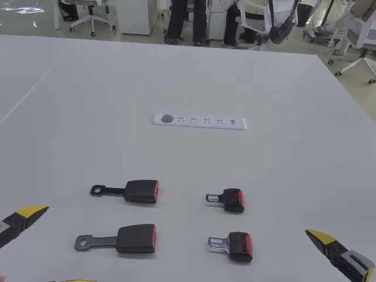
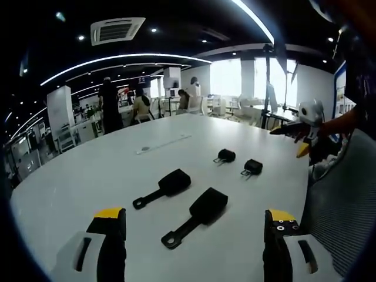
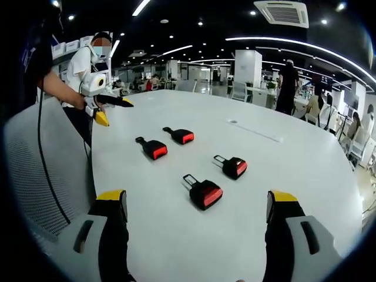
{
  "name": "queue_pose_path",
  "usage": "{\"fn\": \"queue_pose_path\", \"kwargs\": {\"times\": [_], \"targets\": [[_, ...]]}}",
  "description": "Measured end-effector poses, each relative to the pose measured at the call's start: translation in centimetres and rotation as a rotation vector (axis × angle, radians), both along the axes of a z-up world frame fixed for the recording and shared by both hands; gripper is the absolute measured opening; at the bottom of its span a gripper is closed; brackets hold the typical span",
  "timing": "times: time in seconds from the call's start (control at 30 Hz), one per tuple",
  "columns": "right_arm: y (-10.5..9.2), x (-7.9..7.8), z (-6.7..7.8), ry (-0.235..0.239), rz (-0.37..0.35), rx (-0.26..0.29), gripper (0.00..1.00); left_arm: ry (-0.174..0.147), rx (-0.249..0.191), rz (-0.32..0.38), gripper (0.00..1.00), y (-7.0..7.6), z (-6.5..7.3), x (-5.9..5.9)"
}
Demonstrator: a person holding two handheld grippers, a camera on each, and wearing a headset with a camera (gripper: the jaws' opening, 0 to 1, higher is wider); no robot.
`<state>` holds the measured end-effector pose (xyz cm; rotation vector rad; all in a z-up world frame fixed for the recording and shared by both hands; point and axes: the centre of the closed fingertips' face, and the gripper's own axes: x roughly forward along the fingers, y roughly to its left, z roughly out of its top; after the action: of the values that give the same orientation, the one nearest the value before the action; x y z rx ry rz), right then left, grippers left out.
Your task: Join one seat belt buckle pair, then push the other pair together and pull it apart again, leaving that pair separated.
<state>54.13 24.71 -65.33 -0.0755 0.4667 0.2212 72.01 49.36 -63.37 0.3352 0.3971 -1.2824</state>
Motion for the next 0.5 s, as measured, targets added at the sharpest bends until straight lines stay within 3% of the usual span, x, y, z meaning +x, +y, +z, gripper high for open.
{"fn": "queue_pose_path", "kwargs": {"times": [0.5], "targets": [[0.01, 0.05, 0.21, 0.003, 0.014, -0.012, 0.99, -0.005, 0.014, -0.013, 0.99, 0.38, 0.04, -0.42]]}}
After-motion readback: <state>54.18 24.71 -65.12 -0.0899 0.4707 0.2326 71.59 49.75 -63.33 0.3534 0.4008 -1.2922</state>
